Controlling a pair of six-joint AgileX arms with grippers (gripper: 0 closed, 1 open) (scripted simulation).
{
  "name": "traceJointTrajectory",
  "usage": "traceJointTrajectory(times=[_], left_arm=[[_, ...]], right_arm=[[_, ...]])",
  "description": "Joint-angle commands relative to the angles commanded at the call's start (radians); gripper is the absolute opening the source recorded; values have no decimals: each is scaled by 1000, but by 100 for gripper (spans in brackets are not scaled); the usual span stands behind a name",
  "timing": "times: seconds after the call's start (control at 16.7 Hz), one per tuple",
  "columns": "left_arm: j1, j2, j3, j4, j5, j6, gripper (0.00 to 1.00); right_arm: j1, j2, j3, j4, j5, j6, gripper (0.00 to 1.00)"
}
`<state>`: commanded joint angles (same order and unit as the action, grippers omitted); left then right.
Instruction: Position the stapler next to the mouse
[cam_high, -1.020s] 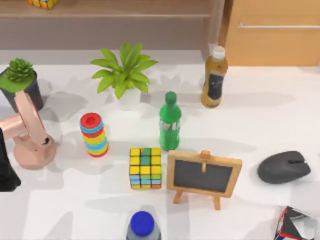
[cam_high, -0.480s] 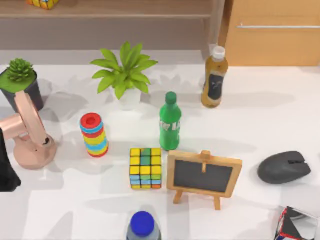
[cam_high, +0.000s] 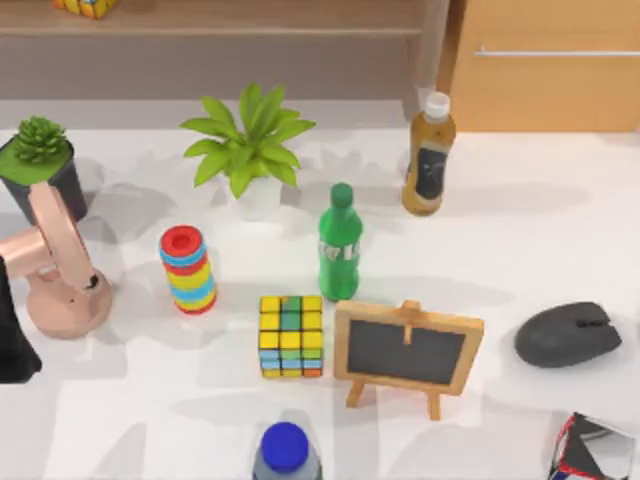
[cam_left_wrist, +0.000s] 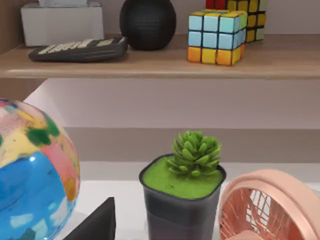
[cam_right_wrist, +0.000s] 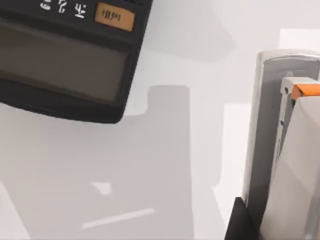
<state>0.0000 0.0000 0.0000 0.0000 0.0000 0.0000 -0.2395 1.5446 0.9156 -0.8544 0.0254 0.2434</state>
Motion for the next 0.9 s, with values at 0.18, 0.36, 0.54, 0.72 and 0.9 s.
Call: traceJointTrajectory(times=[0.18,0.36,0.54,0.72,0.9], left_arm=[[0,0,0,0,0,0,100],[0,0,0,0,0,0,100],[0,0,0,0,0,0,100],[0,0,0,0,0,0,100],[0,0,0,0,0,0,100]], right_arm=[[72,109,170,-46,11,0,0],[155,271,386,-134,6,-1,0],[240,460,616,-242,-9,-2,0],[318,636,829,-331,-25,-5,0],[387,752,1005,-377,-34,-14,0]])
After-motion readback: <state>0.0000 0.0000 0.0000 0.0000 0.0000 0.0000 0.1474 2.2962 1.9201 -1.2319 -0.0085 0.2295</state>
